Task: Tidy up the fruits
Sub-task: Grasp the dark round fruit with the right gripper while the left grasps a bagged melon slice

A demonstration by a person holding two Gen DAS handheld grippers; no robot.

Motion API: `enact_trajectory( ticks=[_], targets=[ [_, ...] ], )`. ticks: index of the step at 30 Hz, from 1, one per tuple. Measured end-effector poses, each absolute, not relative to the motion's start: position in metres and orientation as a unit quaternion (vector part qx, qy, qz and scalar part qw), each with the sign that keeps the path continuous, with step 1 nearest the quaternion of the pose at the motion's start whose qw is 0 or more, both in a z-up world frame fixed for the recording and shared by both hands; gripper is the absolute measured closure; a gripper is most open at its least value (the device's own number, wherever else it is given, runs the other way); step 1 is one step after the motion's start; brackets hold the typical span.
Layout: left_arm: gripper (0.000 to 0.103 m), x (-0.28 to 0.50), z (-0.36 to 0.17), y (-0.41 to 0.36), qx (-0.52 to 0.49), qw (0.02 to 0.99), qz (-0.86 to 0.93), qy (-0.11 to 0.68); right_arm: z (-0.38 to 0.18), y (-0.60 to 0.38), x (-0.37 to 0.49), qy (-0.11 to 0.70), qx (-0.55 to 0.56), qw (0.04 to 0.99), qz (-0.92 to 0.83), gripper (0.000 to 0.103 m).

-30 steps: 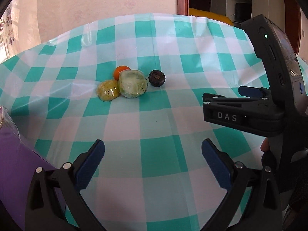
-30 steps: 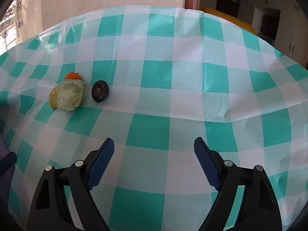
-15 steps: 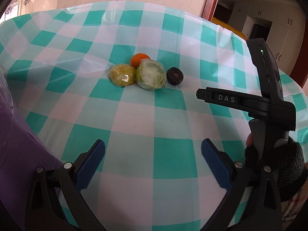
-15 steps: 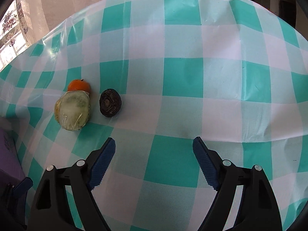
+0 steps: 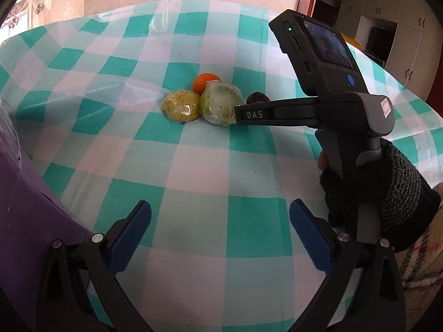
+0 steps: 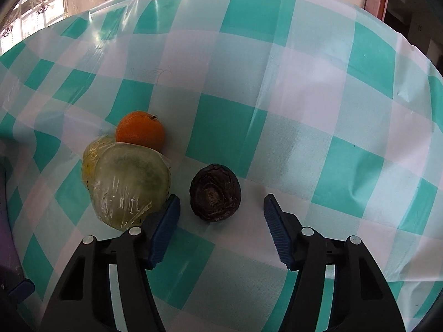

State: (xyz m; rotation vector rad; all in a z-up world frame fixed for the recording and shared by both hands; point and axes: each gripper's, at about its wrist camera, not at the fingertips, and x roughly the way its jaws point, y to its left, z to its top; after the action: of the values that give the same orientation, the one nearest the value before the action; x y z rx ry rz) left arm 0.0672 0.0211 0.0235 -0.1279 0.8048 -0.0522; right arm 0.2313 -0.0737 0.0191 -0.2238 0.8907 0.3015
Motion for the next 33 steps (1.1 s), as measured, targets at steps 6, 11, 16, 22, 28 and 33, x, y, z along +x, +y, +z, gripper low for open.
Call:
enact_trajectory(
  ticks=[6,11,16,22,28,33],
  targets=[
    [0.003,0.067,0.024,0.021,-0.065,0.918,-0.027,0.391,0.022,-0.086,0.222,0.431,-0.065,0.891,0.132,0.068],
    [0.003,0.068,0.024,0.021,-0.065,0.918,-0.027,0.391,0.030,-0.126,0.187,0.418,0.001,0.905,0.082,0.068],
    [0.003,0.070,0.023,0.020,-0.061,0.915,-0.024,0.398,0.027,-0.180,0.146,0.429,0.065,0.900,0.033,0.068],
    [0.003,0.087,0.022,0.019,-0.068,0.910,0.003,0.409,0.028,-0.214,0.111,0.394,0.102,0.913,0.017,0.068],
    [0.005,0.149,0.024,0.005,-0.047,0.906,0.062,0.415,0.024,-0.228,0.117,0.406,0.128,0.905,0.028,0.068],
    [0.012,0.202,0.019,-0.009,-0.026,0.892,0.086,0.443,0.020,-0.222,0.124,0.403,0.141,0.903,0.039,0.068]
  ],
)
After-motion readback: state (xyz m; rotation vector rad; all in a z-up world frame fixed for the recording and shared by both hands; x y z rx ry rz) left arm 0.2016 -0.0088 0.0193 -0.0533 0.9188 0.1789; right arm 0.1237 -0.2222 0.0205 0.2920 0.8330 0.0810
